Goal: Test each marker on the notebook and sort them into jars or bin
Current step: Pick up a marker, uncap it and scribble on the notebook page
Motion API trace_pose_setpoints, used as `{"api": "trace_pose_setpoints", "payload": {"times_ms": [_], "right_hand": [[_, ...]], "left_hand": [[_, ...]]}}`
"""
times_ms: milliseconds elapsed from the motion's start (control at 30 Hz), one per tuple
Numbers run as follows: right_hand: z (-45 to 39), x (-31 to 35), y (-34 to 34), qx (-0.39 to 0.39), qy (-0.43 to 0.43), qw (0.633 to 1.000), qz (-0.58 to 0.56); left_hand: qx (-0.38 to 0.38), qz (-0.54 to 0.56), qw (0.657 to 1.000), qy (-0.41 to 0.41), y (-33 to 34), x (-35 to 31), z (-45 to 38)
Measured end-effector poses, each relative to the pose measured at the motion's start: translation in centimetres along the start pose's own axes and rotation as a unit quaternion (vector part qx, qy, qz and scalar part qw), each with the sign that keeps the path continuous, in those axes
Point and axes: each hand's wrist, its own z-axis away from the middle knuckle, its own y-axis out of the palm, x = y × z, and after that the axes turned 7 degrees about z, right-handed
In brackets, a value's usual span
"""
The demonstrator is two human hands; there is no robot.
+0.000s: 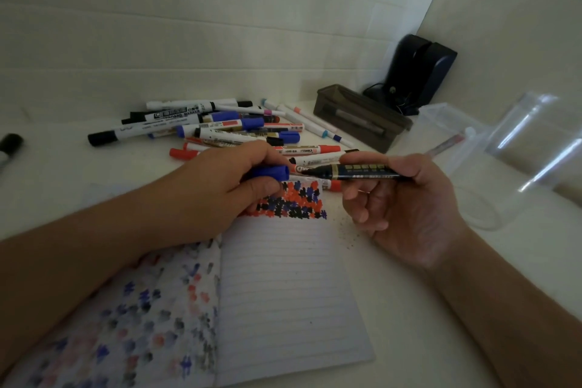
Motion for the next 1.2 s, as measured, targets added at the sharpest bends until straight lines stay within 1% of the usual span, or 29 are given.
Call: {"api": "trace_pose_setpoints", "payload": {"times_ms": [167, 267, 400, 533, 667, 800, 867, 1000, 1067, 1100, 1133, 1167, 1200], "right_hand": [[-0.1, -0.1, 0.2, 0.004, 0.006, 1.0, 0.022], [-0.3, -0.2, 0.5, -0.01, 0.016, 0.999, 0.028], [-0.4, -0.4, 0.7, -0.03, 0.01, 0.995, 0.09], [0.2, -0.7, 1.2, -0.045, -0.018, 0.981, 0.187], [0.4, -0.2, 2.2, -0.058, -0.016, 0.976, 0.209], [1.0, 0.8, 3.5, -0.03, -0.002, 0.979, 0.2], [1.5, 0.7, 4.2, -0.037, -0.002, 0.977, 0.21], [3.5, 0.2, 6.1, -0.123, -0.007, 0.96, 0.25], [4.6, 1.4, 6.1, -0.197, -0.04, 0.951, 0.233], [5.2, 2.6, 5.6, -0.255, -0.078, 0.942, 0.201], [5.9, 4.0, 4.7, -0.33, -0.124, 0.924, 0.148], [6.7, 5.7, 3.5, -0.409, -0.172, 0.892, 0.087], [7.6, 7.4, 2.2, -0.477, -0.217, 0.85, 0.043]], "left_hand": [[0.016, -0.015, 1.0, 0.01, 0.1, -0.5, 0.0], [0.017, -0.018, 0.999, 0.022, 0.1, -0.7, -0.1], [0.014, -0.027, 0.999, 0.031, 0.3, -0.6, -0.3], [-0.004, -0.032, 0.999, 0.031, 0.5, -1.0, -0.7], [-0.009, -0.029, 0.999, 0.035, 0.8, -1.4, -0.5], [-0.013, -0.001, 0.999, 0.04, 0.6, -1.7, 0.4], [-0.005, 0.006, 0.999, 0.046, 0.4, -1.4, 0.6], [0.029, 0.023, 0.998, 0.05, 0.5, -1.4, 0.6], [0.044, 0.029, 0.997, 0.058, 0.6, -1.7, 0.7], [0.048, 0.032, 0.996, 0.064, 0.6, -1.9, 0.8], [0.05, 0.032, 0.996, 0.069, 0.6, -1.8, 0.8], [0.049, 0.025, 0.996, 0.07, 0.5, -1.6, 0.8], [0.05, 0.012, 0.997, 0.065, 0.3, -1.3, 0.8]]}}
